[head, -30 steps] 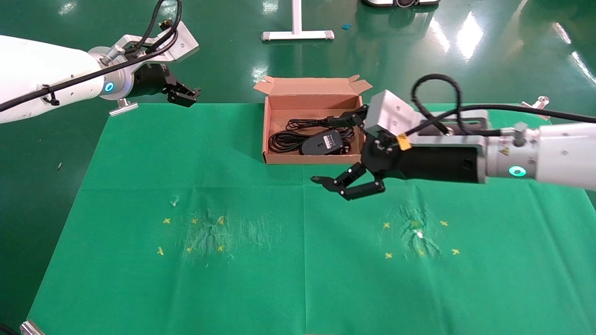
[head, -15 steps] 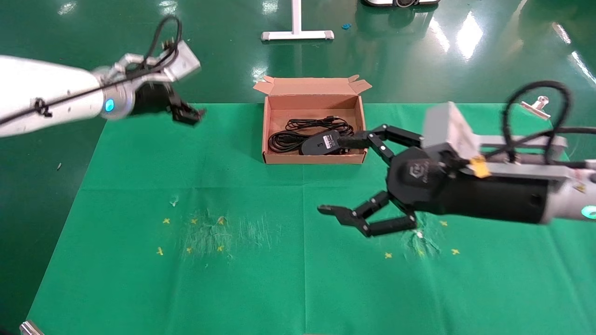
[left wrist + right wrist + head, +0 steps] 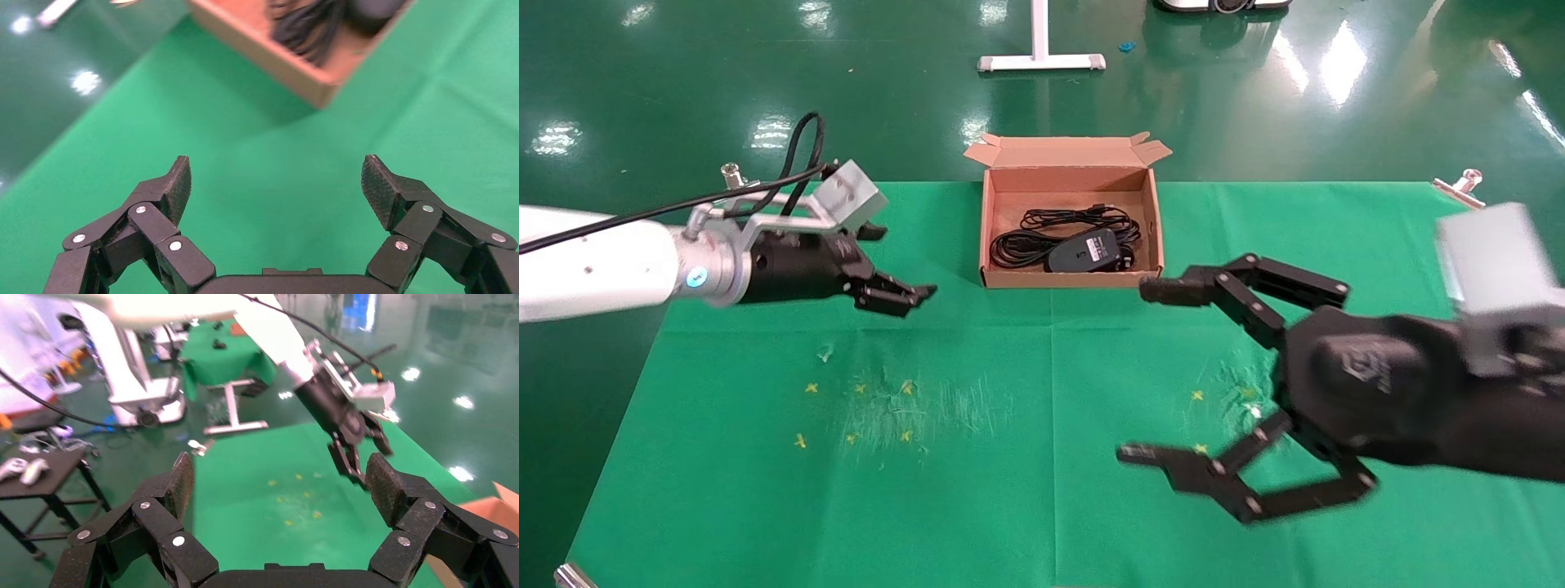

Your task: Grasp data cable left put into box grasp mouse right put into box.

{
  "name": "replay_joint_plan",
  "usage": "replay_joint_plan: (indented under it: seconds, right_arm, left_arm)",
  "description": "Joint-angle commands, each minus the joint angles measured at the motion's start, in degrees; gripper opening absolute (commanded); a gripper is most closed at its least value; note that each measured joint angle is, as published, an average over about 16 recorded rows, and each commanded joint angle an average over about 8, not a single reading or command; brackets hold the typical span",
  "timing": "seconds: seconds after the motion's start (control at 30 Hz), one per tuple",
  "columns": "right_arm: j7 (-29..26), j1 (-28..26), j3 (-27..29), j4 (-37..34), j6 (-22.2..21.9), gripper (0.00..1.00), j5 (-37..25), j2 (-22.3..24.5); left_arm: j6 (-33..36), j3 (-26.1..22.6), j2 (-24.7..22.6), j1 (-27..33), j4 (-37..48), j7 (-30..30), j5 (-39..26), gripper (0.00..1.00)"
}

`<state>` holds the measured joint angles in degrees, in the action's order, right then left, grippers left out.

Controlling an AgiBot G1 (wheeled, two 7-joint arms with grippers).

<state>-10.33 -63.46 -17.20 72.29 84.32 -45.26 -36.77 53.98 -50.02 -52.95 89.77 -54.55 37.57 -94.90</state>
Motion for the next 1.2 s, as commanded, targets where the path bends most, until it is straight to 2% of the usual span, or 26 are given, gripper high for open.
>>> replay_joint_plan:
  seconds: [0.03, 1.2]
  right_arm:
    - [-0.3, 1.3, 0.8, 0.9, 0.9, 1.00, 2.3, 1.2]
    - [-0.3, 1.8, 1.0, 1.2, 1.3, 1.00, 3.5, 1.8]
  left_arm:
    - [1.6, 1.7, 0.9, -1.4, -1.0, -1.4, 2.7, 1.00]
    - [29.6, 31.7, 16.7, -26.3, -17.7, -25.0, 49.5, 1.00]
